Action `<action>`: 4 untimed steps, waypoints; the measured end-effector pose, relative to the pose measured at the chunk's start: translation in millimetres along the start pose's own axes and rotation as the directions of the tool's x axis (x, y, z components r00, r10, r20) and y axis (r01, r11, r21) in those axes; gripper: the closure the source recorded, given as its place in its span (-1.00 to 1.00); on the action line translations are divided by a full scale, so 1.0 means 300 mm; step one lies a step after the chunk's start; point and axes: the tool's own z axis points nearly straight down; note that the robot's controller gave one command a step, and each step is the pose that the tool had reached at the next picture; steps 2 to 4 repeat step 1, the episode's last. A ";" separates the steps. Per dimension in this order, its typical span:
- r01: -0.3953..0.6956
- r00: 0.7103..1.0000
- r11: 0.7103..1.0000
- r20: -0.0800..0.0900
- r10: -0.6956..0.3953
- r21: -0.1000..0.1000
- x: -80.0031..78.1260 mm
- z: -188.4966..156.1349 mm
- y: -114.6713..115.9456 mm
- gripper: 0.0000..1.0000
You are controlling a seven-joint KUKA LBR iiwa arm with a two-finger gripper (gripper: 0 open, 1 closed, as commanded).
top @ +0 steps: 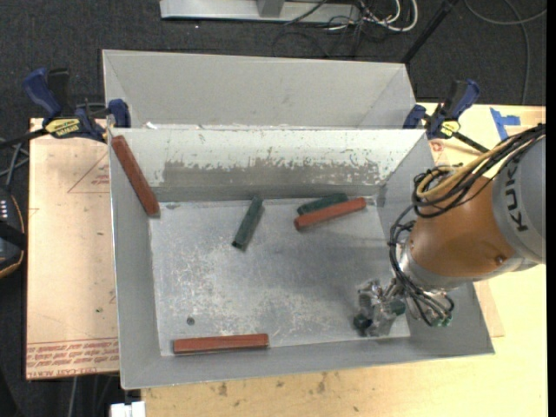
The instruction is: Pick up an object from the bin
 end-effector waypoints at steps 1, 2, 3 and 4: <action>0.000 1.000 1.000 -0.004 0.000 -0.001 0.004 -0.059 0.002 1.00; 0.000 1.000 1.000 -0.004 0.000 -0.001 0.004 -0.059 0.002 1.00; 0.000 1.000 1.000 -0.004 0.000 -0.001 0.004 -0.059 0.002 1.00; 0.000 1.000 1.000 -0.004 0.000 -0.001 0.004 -0.059 0.002 1.00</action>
Offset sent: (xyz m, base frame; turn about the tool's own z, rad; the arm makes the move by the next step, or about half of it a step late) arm 0.0000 0.0000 0.0223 0.0000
